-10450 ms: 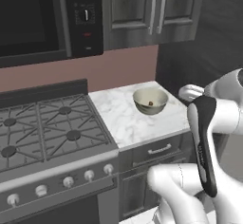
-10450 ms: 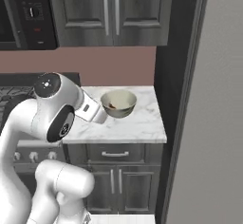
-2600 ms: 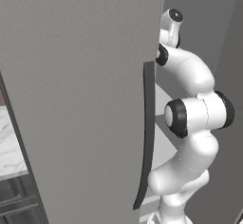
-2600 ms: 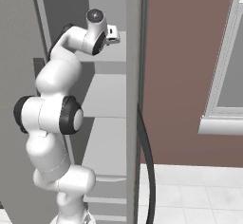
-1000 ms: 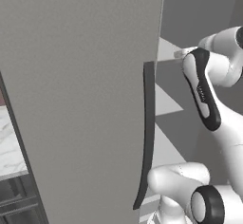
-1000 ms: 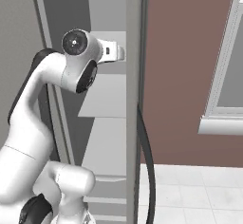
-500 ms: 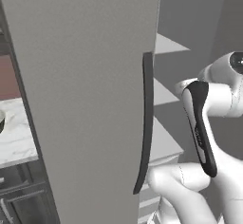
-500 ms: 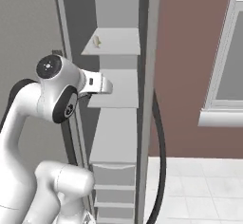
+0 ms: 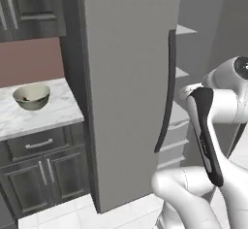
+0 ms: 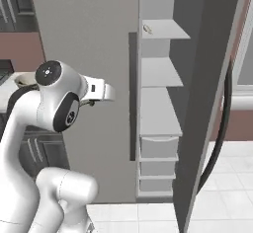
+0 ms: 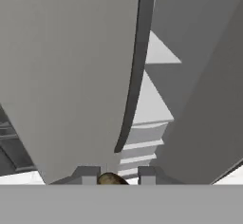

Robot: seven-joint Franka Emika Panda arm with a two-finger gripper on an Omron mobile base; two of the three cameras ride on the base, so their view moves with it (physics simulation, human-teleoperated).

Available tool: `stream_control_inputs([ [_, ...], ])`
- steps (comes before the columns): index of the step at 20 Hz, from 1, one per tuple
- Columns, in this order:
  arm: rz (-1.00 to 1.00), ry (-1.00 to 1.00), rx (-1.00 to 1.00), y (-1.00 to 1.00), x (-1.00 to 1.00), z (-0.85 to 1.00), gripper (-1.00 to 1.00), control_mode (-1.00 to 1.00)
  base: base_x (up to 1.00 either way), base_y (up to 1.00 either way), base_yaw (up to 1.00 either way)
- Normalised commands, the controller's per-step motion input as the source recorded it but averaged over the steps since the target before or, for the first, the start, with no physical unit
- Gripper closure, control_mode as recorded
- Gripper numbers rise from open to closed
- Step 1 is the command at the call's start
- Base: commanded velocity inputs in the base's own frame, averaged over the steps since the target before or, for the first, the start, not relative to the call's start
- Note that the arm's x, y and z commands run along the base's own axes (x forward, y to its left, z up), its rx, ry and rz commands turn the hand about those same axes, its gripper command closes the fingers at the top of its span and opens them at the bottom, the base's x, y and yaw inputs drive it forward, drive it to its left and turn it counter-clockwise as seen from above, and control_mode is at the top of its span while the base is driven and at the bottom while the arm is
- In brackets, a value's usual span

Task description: Take the chicken drumstick, mushroom, and fish from the freezer and place them in the bowl on the counter.

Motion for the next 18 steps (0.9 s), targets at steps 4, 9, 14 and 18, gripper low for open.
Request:
stream_control_inputs([
  [4, 0.00, 0.00, 0.00, 0.00, 0.00, 0.00, 1.00, 1.00, -0.79, 1.00, -0.04],
  [9, 0.00, 0.00, 0.00, 0.00, 0.00, 0.00, 1.00, 1.00, -0.60, 1.00, 0.16],
  [14, 0.00, 0.00, 0.00, 0.00, 0.00, 0.00, 1.00, 1.00, -0.15, 1.00, 0.38],
  [18, 0.00, 0.00, 0.00, 0.00, 0.00, 0.00, 1.00, 1.00, 0.51, 1.00, 0.20],
])
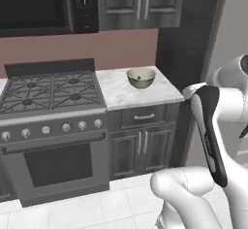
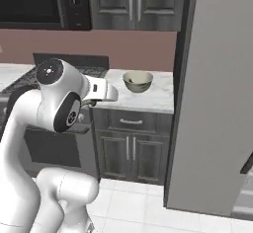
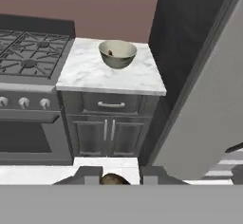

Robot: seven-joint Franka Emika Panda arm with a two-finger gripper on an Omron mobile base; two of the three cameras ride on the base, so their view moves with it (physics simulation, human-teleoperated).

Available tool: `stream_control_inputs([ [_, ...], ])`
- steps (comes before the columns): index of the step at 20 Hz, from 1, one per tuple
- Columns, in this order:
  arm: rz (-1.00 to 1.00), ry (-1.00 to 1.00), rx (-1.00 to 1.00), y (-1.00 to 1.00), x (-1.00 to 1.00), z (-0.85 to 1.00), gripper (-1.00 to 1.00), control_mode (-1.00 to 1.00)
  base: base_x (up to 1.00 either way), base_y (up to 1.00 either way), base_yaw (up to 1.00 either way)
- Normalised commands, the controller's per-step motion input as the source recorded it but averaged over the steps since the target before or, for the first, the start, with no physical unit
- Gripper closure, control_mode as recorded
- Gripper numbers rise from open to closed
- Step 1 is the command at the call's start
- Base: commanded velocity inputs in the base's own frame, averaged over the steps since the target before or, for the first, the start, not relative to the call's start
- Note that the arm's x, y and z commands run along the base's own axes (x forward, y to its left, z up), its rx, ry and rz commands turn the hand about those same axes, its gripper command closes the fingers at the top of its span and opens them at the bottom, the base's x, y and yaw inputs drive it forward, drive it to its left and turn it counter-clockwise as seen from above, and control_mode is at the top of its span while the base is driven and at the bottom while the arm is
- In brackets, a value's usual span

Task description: Take the chicken drumstick, mushroom, and fish from the freezer and place them in the bowl on the counter.

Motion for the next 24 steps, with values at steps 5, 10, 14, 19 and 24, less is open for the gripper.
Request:
stream_control_inputs([
  [5, 0.00, 0.00, 0.00, 0.00, 0.00, 0.00, 1.00, 1.00, 1.00, 0.57, -0.06],
  [10, 0.00, 0.00, 0.00, 0.00, 0.00, 0.00, 1.00, 1.00, 1.00, -0.06, -0.15],
  [14, 0.00, 0.00, 0.00, 0.00, 0.00, 0.00, 1.00, 1.00, 1.00, -0.28, -0.17],
  [19, 0.00, 0.00, 0.00, 0.00, 0.00, 0.00, 1.00, 1.00, 1.00, -0.14, -0.06],
  [24, -0.04, 0.50, 0.00, -0.29, 0.80, -0.76, 1.00, -1.00, 0.20, -0.02, -0.01],
])
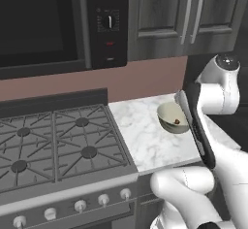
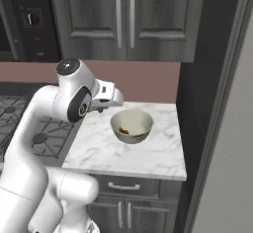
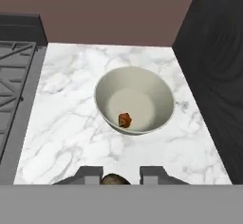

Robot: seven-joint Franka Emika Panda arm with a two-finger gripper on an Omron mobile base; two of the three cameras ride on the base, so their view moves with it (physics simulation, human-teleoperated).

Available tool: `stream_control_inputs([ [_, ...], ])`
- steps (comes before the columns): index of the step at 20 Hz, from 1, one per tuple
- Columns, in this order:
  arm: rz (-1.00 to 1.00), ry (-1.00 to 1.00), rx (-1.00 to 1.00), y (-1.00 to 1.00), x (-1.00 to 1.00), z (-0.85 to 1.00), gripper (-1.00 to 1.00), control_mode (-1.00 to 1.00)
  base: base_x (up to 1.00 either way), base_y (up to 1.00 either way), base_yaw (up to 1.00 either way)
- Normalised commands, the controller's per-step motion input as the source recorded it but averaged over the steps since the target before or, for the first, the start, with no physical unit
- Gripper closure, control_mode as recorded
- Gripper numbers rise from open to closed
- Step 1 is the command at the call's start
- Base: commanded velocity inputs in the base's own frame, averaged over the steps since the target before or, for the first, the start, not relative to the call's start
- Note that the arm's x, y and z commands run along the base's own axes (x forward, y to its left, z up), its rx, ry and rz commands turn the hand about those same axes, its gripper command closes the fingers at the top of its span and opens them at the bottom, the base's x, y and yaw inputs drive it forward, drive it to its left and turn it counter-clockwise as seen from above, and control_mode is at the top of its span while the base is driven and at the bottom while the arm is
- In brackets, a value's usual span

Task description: Take the chicken drumstick, mushroom, and fish from the freezer and place them in the bowl on the counter.

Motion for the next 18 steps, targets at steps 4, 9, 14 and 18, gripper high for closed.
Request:
stream_control_inputs([
  [4, 0.00, 0.57, -0.01, -0.34, 1.00, -1.00, 1.00, -1.00, 0.00, 0.00, 0.00],
  [9, 0.01, 0.07, -0.05, -0.01, 1.00, -0.65, 1.00, -1.00, 0.00, 0.00, 0.00],
  [14, 0.00, 0.00, -0.02, -0.04, 0.96, -0.79, 1.00, -1.00, 0.00, 0.00, 0.00],
  [18, 0.00, -0.02, 0.00, -0.24, 0.64, -0.77, 1.00, -1.00, 0.00, 0.00, 0.00],
])
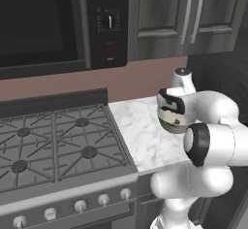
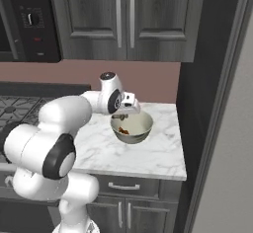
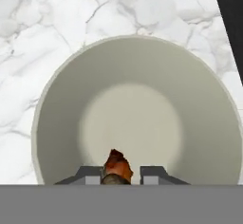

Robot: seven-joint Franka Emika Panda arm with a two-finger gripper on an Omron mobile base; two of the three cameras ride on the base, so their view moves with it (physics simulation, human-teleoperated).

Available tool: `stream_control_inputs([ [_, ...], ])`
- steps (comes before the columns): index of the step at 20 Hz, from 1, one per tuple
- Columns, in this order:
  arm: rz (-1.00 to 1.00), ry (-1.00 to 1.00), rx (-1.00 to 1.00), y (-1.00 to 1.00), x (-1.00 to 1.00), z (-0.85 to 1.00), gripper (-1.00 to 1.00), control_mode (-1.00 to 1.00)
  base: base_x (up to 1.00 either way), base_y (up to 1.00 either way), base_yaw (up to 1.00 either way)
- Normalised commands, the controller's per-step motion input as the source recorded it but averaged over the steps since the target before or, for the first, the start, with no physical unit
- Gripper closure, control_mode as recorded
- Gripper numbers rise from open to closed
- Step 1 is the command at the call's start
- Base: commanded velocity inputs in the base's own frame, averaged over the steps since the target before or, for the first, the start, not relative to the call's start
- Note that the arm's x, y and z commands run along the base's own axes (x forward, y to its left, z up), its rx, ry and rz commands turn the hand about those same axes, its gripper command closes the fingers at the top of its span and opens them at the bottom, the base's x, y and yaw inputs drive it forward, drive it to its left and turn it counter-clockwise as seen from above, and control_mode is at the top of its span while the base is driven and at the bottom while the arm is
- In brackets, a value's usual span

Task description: Take the chicken drumstick, mushroom, and fish from the freezer and place them in the bowl on the counter.

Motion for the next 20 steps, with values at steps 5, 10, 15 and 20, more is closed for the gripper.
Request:
stream_control_inputs([
  [5, 0.00, -0.04, 0.00, -0.35, 0.53, -0.59, 1.00, -1.00, 0.00, 0.00, 0.00],
  [10, 0.00, -0.03, 0.00, -0.38, 0.63, -0.54, 1.00, -1.00, 0.00, 0.00, 0.00],
  [15, 0.00, -0.07, 0.00, -0.11, 0.47, -0.35, -1.00, -1.00, 0.00, 0.00, 0.00],
  [20, 0.00, -0.05, 0.03, -0.04, -0.21, 0.25, -1.00, -1.00, 0.00, 0.00, 0.00],
])
